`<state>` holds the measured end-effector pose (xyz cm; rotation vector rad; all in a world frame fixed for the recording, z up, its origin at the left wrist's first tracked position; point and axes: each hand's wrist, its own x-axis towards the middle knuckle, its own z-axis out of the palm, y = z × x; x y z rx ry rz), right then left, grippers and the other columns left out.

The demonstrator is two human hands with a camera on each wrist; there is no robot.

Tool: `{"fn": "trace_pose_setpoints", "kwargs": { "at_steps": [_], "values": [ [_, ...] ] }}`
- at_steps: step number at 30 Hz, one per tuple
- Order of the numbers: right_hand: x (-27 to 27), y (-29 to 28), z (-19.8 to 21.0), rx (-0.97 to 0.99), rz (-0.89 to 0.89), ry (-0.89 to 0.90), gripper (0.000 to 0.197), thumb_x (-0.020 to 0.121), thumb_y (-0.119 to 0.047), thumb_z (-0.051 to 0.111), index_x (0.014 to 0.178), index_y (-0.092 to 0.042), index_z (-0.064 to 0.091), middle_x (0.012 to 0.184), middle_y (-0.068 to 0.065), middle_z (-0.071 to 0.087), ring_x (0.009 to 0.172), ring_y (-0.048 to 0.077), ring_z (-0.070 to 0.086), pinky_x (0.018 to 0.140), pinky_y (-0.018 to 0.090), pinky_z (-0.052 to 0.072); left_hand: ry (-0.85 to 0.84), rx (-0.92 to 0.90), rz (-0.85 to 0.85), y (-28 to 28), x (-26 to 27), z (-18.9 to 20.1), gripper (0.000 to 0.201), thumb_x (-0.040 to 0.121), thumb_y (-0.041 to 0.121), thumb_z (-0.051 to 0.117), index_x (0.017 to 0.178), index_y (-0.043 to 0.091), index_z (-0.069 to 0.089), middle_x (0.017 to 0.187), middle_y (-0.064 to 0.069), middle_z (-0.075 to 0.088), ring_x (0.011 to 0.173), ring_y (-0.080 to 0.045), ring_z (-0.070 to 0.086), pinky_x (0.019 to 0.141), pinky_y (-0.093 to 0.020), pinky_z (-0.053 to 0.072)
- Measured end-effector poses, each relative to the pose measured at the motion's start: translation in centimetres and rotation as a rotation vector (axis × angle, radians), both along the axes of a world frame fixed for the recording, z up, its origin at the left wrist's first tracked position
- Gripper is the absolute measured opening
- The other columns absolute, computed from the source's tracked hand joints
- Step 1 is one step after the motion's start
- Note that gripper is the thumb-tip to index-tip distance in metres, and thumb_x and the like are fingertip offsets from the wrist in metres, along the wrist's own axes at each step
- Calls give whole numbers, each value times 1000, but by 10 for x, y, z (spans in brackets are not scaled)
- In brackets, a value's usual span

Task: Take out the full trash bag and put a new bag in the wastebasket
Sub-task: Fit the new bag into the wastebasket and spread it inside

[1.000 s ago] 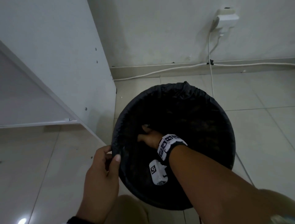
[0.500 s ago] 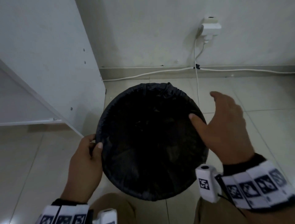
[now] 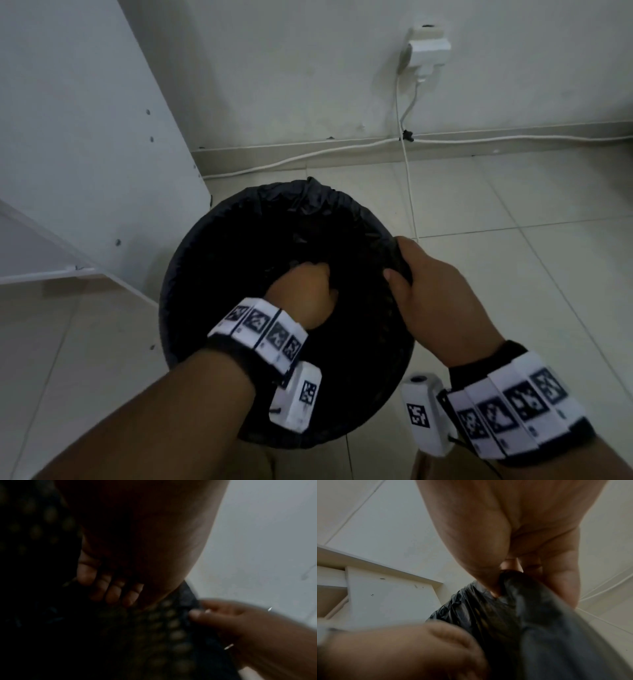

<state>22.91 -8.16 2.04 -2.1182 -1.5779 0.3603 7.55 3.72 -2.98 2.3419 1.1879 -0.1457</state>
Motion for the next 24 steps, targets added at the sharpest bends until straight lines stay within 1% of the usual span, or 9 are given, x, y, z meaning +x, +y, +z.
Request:
{"fn": "trace_pose_setpoints", "kwargs": {
  "at_steps": [3,7,11,14,17,19,21,23,24],
  "values": [
    [0,-2,-1,-6,1,19,40,99,-30,47,137,-17,46,91,3,67,76,23,63,70,40,54,155,-24,9,16,17,-45,38,95,24,56,129,5,54,127,-19,58,116,-37,59,95,-41,50],
    [2,-1,-3,-1,15,21,36,99,-31,47,134,-19,48,85,1,66,71,20,62,68,41,54,185,-40,29,38,30,-79,64,93,20,62,150,10,35,152,-20,36,135,-40,42,110,-47,40],
    [3,5,-4,-4,7,34,33,99,-29,47,131,-19,49,85,2,65,72,20,62,69,41,53,370,-84,-70,52,35,-112,120,77,54,76,159,22,-6,166,-17,-7,152,-44,1,122,-58,14],
    [6,9,-5,3,-6,46,31,99,-28,48,128,-18,50,85,3,66,72,21,62,69,42,54,339,-179,-75,58,29,-125,139,64,64,81,155,34,-21,162,-18,-27,149,-49,-10,121,-60,10],
    [8,12,-5,5,-7,51,31,99,-27,49,128,-18,50,84,2,66,69,20,61,67,43,54,366,-97,-79,57,25,-115,111,80,69,58,159,27,-8,166,-20,-11,151,-47,2,121,-59,18],
    [8,14,-6,-16,-19,58,32,99,-28,49,130,-19,50,84,1,66,69,19,61,68,42,54,334,5,-36,51,26,-99,80,92,55,38,156,9,24,160,-23,25,144,-40,32,114,-48,35],
    [5,14,-9,-39,-31,77,31,99,-28,49,129,-21,50,83,0,65,69,18,61,68,41,54,348,73,2,44,25,-87,48,94,35,49,132,7,56,137,-18,54,123,-34,55,97,-39,50],
    [1,12,-11,-45,-31,63,28,99,-28,48,125,-21,51,81,-1,64,68,17,61,67,41,54,397,45,33,41,17,-90,50,90,34,59,133,10,54,137,-15,54,122,-34,56,95,-41,51],
    [0,12,-12,-40,-31,49,26,99,-28,48,124,-21,51,80,-2,64,68,17,60,66,40,54,450,-19,51,43,12,-98,68,86,44,63,144,13,44,147,-17,44,129,-38,50,101,-47,48]
  ]
}}
